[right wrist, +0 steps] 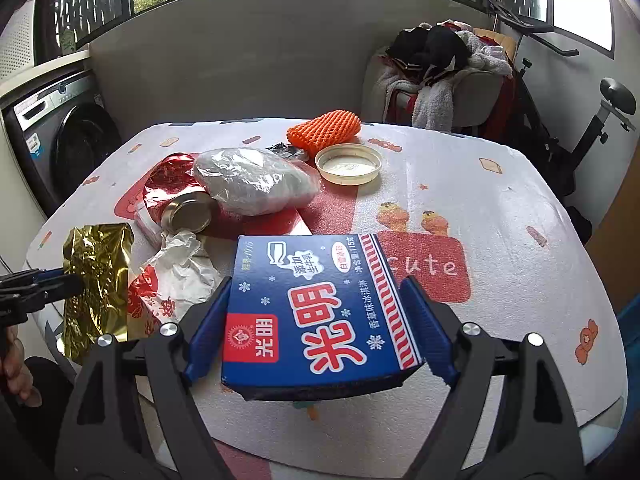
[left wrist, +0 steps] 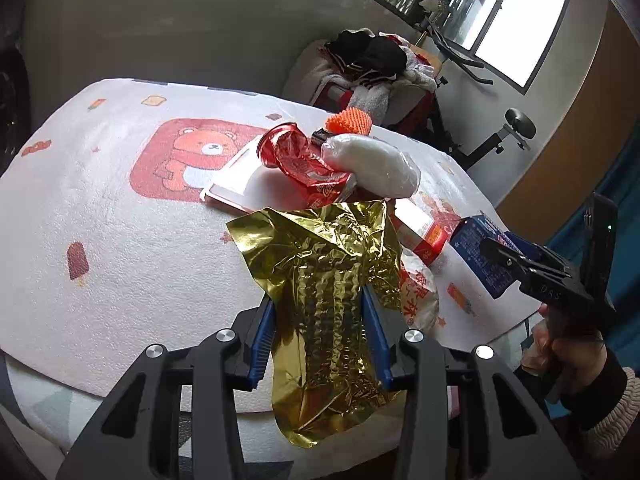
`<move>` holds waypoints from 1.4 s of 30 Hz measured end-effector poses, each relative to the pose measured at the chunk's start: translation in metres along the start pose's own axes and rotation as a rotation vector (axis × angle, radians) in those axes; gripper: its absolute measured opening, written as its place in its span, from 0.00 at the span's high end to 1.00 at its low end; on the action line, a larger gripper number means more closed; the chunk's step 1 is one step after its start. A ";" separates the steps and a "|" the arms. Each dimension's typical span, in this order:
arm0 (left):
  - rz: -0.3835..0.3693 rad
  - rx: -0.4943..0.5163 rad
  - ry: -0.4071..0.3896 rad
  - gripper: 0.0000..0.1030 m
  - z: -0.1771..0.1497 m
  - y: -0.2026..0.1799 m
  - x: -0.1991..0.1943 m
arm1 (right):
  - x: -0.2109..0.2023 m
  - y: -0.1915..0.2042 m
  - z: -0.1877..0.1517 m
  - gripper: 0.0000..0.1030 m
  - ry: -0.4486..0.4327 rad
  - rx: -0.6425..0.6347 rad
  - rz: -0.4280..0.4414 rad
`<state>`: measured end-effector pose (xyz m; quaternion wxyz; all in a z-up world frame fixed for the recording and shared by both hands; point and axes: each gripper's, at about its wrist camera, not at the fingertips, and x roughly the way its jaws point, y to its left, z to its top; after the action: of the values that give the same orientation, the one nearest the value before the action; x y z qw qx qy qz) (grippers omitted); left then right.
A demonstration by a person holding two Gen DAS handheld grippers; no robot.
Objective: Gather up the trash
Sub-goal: 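Carry the gold foil over the bin with the left gripper and release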
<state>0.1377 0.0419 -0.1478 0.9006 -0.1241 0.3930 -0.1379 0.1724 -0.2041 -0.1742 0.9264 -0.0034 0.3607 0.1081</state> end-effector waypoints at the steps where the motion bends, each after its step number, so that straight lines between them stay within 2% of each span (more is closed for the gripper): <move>1: -0.001 0.000 -0.015 0.61 0.005 0.000 -0.005 | -0.003 -0.001 -0.002 0.21 -0.002 0.008 0.003; 6: -0.009 0.015 -0.064 0.61 0.018 -0.005 -0.027 | -0.016 0.001 -0.008 0.21 -0.004 0.017 0.007; 11: -0.036 0.063 -0.074 0.61 0.010 -0.020 -0.040 | -0.033 0.009 -0.014 0.21 -0.012 0.015 0.014; 20: -0.056 0.173 -0.061 0.61 -0.024 -0.050 -0.061 | -0.072 0.021 -0.032 0.21 -0.042 0.003 0.028; 27: -0.073 0.209 -0.044 0.61 -0.055 -0.061 -0.076 | -0.099 0.027 -0.050 0.21 -0.059 0.003 0.044; 42: -0.074 0.305 0.011 0.61 -0.116 -0.051 -0.083 | -0.125 0.053 -0.095 0.21 -0.062 -0.025 0.067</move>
<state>-0.0102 0.0093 -0.1516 0.9012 0.0002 0.3675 -0.2297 0.0088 -0.1852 -0.1571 0.9328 0.0002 0.3304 0.1437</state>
